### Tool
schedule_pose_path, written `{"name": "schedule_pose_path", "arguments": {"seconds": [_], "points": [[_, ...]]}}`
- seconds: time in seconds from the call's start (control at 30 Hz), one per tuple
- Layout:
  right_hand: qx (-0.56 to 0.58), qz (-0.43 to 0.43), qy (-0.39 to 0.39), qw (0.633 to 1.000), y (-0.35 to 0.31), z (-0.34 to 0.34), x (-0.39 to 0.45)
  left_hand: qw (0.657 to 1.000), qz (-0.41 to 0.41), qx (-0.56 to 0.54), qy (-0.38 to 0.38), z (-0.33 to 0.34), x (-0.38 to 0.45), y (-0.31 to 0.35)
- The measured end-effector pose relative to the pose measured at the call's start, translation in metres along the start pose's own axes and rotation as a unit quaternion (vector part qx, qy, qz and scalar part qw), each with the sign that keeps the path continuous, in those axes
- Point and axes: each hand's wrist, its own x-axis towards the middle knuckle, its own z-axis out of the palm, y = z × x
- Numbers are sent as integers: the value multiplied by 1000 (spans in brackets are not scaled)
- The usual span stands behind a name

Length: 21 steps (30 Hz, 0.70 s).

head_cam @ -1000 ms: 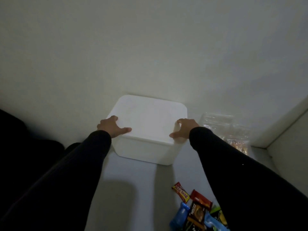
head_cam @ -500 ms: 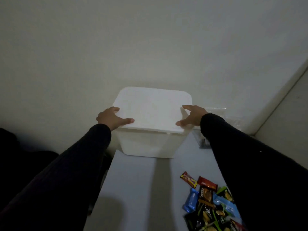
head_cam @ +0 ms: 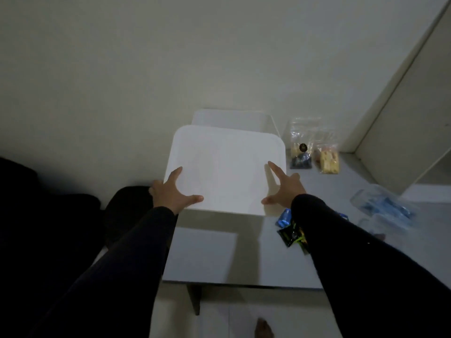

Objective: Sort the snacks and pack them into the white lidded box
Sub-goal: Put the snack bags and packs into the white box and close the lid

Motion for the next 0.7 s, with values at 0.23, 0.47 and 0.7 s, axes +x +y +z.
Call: {"name": "schedule_pose_path", "arguments": {"seconds": [0.23,0.47,0.7], "points": [[-44,23,-45,998,29,53,-29,997,-52,29,-45,30,-44,-54],[-79,58,-131,987,64,90,-20,983,-114,78,-120,72,-45,-90],[-155,47,-218,962,77,96,4,969,-144,145,-136,87,-36,-88]]}}
